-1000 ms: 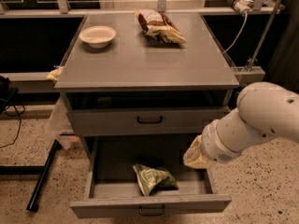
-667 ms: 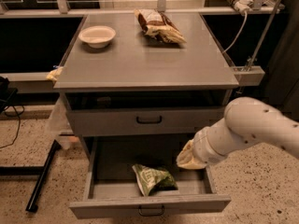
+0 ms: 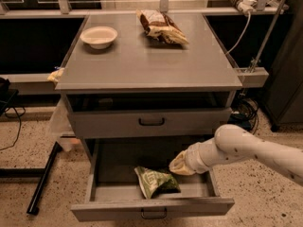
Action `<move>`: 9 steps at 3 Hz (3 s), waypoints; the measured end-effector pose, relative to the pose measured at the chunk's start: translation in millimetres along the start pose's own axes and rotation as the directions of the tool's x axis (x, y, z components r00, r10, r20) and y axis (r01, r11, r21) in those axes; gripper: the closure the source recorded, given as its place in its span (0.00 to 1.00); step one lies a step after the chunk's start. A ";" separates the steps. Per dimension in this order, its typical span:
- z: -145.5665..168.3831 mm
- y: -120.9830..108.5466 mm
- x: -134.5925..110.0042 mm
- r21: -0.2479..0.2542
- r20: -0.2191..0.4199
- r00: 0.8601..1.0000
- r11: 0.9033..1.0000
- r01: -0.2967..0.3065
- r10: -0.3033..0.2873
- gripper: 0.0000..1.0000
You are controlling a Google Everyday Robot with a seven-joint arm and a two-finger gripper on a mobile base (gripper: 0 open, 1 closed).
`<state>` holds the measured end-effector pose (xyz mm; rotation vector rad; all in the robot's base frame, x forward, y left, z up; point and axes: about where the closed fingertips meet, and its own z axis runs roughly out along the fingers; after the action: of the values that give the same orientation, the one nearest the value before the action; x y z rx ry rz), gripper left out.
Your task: Pick green jalapeno chip bag from middle drawer and place on counter
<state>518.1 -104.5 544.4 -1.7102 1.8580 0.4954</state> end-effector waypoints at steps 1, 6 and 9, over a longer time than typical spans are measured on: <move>25.3 10.2 14.5 -0.033 0.018 0.999 0.999 -0.033 0.034 1.00; 69.1 -30.6 45.9 0.038 0.060 0.998 0.999 0.030 -0.032 0.13; 111.3 -29.2 56.5 0.015 0.143 0.988 0.999 0.051 -0.053 0.16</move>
Offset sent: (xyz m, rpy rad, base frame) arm 0.0062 -0.0047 -0.0317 0.0049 -0.0442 0.0006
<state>562.4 -83.7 425.9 -1.6654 1.7080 0.5697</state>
